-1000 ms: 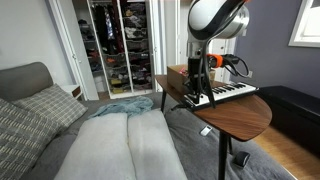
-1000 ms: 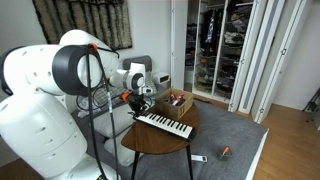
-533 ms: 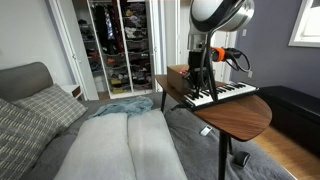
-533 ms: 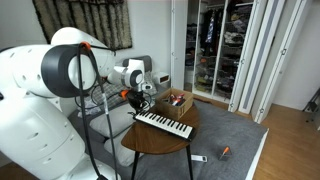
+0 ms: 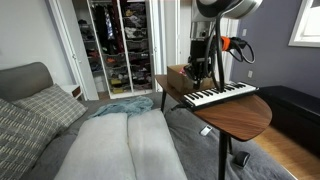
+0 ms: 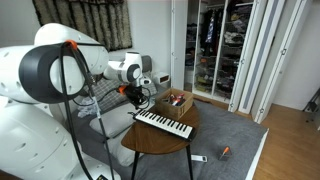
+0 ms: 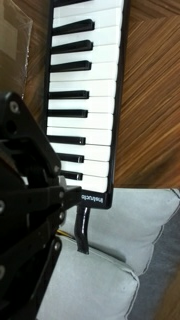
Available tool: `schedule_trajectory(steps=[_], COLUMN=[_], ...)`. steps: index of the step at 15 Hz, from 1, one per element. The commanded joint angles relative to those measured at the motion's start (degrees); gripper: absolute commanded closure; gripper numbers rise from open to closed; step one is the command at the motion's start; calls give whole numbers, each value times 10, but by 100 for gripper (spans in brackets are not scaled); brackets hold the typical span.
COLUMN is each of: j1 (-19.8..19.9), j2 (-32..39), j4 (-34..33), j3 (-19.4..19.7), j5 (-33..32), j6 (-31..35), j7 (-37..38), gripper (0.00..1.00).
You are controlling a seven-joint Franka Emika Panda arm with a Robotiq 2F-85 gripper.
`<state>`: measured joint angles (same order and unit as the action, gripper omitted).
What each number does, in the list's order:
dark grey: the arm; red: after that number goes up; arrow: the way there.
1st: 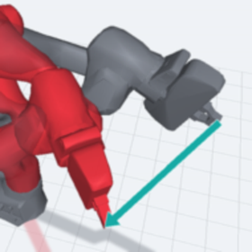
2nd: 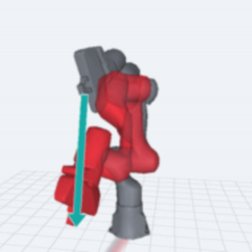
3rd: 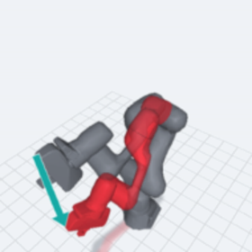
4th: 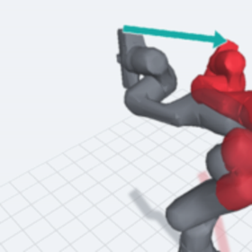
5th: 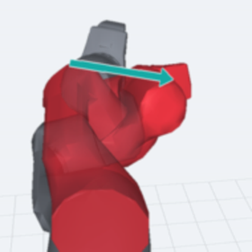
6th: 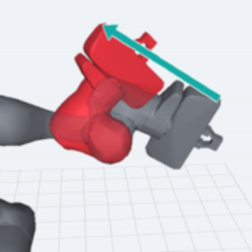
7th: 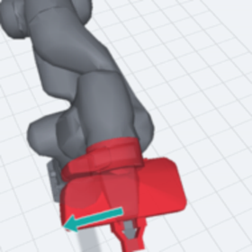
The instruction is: Press the leftmost key on the keyboard
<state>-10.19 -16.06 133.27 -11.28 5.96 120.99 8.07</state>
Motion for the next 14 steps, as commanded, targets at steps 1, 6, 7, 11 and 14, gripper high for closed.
schedule_trajectory(steps=[1,6,7,11,14], j1=[0,2,3,4,6], j2=[-21,-34,-37,-48,-57], j4=[3,-2,-4,-8,-12], j3=[-4,-6,-7,-9,-11], j5=[-8,-15,-16,-18,-24], j6=[-21,-40,-46,-59,-70], j7=[12,22,25,37,49], gripper=[67,32,26,1,0])
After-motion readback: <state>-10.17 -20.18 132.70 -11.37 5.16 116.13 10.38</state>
